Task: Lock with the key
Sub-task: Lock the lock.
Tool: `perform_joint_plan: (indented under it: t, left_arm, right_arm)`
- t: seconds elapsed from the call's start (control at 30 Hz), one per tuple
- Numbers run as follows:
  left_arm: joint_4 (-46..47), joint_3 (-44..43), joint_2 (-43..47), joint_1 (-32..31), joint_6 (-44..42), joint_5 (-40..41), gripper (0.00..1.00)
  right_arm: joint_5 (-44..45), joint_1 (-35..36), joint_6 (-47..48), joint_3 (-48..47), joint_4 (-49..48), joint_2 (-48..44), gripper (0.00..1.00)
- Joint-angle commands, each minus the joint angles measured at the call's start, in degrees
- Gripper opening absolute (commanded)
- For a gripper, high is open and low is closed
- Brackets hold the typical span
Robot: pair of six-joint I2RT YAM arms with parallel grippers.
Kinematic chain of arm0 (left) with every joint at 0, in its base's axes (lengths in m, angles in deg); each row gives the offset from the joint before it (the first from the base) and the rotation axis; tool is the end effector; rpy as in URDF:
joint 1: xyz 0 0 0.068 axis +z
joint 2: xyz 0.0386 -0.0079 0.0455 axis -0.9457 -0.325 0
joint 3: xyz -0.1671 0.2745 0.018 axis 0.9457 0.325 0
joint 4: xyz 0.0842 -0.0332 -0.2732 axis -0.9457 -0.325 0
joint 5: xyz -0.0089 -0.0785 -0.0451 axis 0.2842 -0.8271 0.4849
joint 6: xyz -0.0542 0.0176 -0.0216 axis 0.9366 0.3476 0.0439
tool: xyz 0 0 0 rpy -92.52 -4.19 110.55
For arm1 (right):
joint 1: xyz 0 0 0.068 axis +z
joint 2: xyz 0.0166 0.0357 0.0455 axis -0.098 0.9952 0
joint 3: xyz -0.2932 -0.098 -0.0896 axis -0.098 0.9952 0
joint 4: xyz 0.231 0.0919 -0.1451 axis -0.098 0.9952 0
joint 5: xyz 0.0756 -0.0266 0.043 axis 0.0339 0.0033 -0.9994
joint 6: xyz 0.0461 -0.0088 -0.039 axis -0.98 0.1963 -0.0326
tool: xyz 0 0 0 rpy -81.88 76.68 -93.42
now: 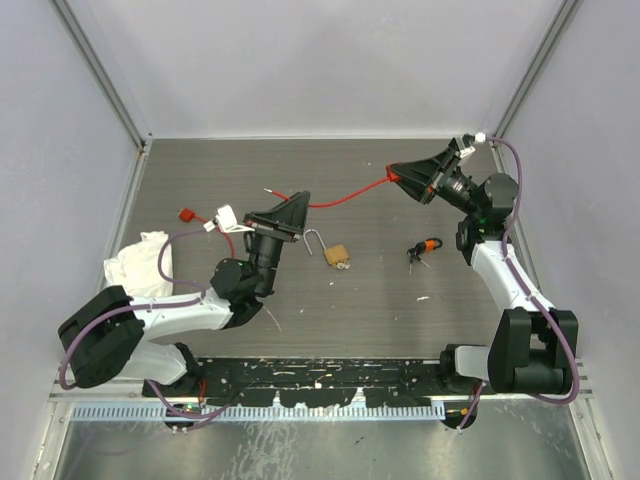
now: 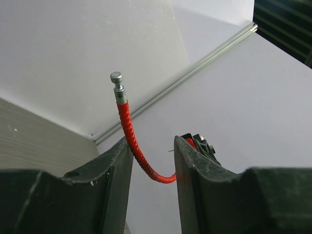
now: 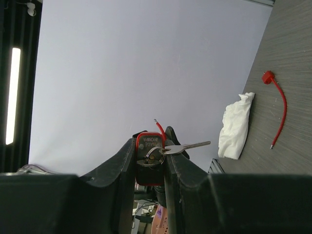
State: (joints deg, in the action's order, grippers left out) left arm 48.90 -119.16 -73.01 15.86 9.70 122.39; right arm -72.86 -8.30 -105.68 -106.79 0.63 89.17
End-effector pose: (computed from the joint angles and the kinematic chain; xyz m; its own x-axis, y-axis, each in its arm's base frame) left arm 0.1789 -0.2110 0.3345 -0.0362 -0.9216 -0.3863 0.5086 0.3158 -0.8010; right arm 0.2933 0.0242 0.3799 -0.7668 0.5965 -0.2370 -0.2987 -0.0049 0.9543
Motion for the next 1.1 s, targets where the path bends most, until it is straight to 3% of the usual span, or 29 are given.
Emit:
perform_joint_plan:
  t: [0.0, 0.37, 0.63, 0.9, 1.07]
  left_arm:
    - [3.8, -2.7, 0.1, 0.8, -1.6, 1.3, 0.37]
    - [3.8, -1.4, 1.7, 1.2, -1.5, 0.6, 0.41]
    - [3.8, -2.3, 1.9, 1.9, -1.8, 0.7, 0.38]
    - [3.8, -2.5, 2.4, 2.0, -3.3, 0.1, 0.28]
    - [3.8, -2.4, 3.1, 1.9, -7.9, -2.7, 0.01]
  right_arm:
    - [1.6, 0.3, -2.7, -0.2, -6.6, -2.8, 0.01]
    - [3.4, 0.2, -3.8, 0.7, -6.9, -2.2, 0.01]
    - [3.4, 0.2, -4.0, 0.8, -6.5, -2.4, 0.01]
    - [3.5, 0.2, -3.6, 1.2, -6.1, -2.5, 0.01]
    - [2.9, 0.2, -2.2, 1.2, -5.7, -2.8, 0.01]
